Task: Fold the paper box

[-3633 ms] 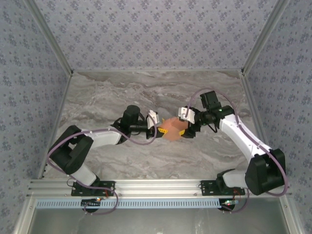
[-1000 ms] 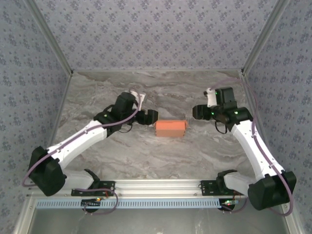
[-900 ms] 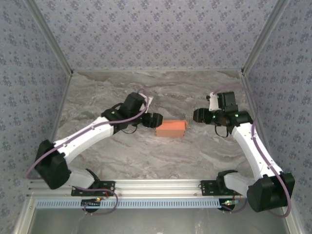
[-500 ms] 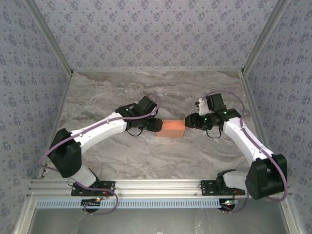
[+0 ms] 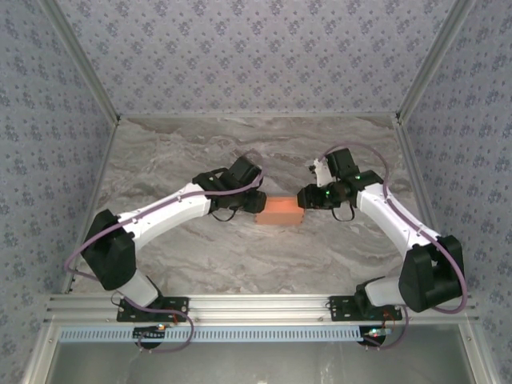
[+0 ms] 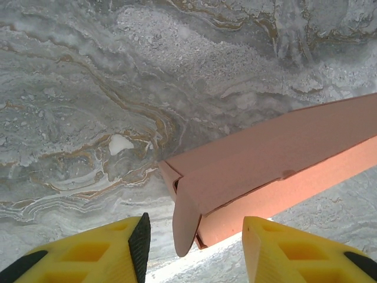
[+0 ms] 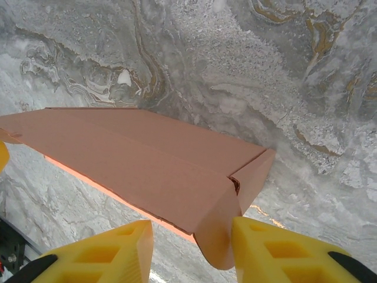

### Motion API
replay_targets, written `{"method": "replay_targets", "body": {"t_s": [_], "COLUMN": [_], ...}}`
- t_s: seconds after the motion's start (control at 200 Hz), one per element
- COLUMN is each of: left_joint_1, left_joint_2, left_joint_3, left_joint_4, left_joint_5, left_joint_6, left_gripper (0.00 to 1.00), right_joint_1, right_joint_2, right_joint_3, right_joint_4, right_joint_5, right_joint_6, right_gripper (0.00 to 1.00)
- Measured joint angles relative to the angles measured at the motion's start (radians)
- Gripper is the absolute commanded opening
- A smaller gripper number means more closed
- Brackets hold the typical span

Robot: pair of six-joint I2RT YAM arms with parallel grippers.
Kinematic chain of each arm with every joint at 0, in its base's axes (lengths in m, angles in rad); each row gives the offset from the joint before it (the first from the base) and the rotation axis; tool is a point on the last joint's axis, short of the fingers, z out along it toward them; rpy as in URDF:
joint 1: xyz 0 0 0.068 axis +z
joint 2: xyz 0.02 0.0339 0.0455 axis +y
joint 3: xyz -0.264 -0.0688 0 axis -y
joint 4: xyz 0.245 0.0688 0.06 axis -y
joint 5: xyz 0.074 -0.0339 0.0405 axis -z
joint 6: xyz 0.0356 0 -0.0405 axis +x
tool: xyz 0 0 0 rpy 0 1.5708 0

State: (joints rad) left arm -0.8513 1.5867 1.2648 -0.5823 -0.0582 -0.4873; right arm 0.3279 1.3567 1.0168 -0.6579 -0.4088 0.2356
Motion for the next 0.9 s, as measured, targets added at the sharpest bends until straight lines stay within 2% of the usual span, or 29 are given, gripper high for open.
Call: {"method": "replay_targets", "body": {"t_s": [0.26,0.66,0.904], "left_joint_1": [-0.010,-0.023,-0.023], "left_joint_2": [0.036,0.072,0.102], "left_joint_3": [0.016,0.091,0.100], "left_joint_4": [-0.025,-0.080,-0.106], "left_joint_5": [-0.025,-0.042,-0.043], "left_joint_6": [0.014,0.012,-0.001], "left_gripper": [0.42,0.20,0.19], "right_joint_1": [0.024,0.066,0.087], "right_joint_2": [0.024,0.034,0.048], "right_joint_3": [0.026,0.060,0.074], "right_joint_4": [-0.026,-0.070,-0.080], "right_joint_5": [0.044,0.111,0.146], "right_joint_6": [-0.016,-0.012,0.012], "right_gripper": [0.32,0.22,0.21]}}
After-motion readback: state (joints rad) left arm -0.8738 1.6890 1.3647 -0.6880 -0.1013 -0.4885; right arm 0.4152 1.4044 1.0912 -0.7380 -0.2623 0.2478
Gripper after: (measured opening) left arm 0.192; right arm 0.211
